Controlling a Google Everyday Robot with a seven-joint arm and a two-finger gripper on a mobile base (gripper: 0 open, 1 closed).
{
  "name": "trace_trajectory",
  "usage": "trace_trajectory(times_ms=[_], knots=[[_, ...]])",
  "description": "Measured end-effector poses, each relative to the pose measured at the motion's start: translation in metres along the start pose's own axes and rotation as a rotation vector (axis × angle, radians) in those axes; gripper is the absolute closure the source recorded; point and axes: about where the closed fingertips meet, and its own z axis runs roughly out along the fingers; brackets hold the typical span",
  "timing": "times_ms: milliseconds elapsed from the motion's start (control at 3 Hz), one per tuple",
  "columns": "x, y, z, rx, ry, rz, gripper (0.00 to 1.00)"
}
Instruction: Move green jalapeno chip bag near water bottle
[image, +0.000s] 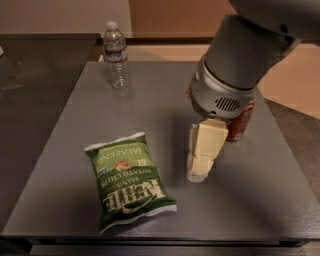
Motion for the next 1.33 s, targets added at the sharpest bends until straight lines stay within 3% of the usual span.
trace_trajectory(times_ms=[333, 1333], knots=[[-0.027, 0.012, 0.028, -0.037, -0.005, 0.018, 0.0], [-0.07, 0.033, 0.084, -0.053, -0.011, 0.204, 0.0]])
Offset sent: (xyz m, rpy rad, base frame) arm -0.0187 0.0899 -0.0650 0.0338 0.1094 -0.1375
